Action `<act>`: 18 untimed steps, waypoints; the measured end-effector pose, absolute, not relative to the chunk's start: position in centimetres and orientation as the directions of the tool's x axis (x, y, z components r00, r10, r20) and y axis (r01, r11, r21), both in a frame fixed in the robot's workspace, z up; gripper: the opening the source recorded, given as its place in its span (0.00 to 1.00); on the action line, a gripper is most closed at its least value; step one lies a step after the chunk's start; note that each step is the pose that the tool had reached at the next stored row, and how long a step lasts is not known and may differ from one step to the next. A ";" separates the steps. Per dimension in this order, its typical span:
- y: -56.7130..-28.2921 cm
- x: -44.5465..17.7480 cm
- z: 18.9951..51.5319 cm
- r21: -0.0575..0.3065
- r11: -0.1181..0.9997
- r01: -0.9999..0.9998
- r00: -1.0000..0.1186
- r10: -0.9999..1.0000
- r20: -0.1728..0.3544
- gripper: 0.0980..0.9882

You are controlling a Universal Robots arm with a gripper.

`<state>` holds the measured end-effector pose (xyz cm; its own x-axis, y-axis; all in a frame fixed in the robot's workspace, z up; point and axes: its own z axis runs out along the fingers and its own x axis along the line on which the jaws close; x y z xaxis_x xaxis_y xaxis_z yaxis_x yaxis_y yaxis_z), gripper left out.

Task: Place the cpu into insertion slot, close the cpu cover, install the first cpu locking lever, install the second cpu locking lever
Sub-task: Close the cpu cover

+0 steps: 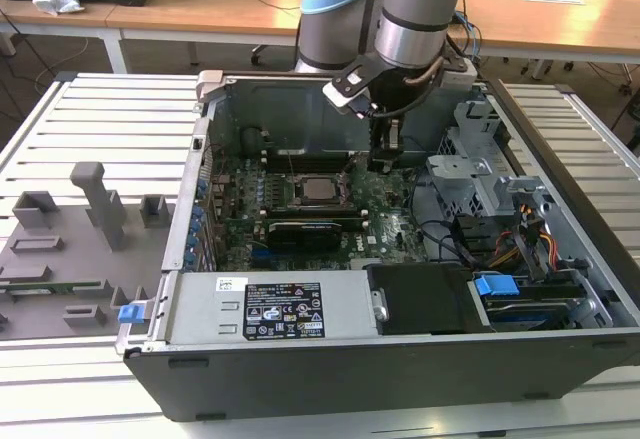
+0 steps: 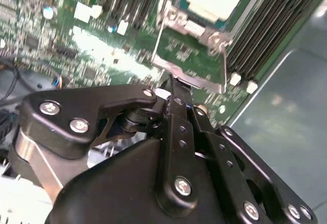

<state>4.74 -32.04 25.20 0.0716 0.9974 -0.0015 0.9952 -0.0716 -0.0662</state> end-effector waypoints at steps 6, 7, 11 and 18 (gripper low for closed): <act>-32.0 4.1 25.2 -0.074 -0.071 0.995 0.072 0.997 -0.002 0.01; -32.0 3.9 25.2 -0.071 -0.071 0.995 0.071 0.997 -0.002 0.01; -32.1 2.0 25.2 -0.044 -0.072 0.996 0.072 0.997 0.000 0.01; -32.1 0.5 25.1 -0.018 -0.071 0.997 0.071 0.997 0.004 0.01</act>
<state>0.48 -32.05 25.12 0.0712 0.9975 0.0038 0.9973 -0.0711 -0.0183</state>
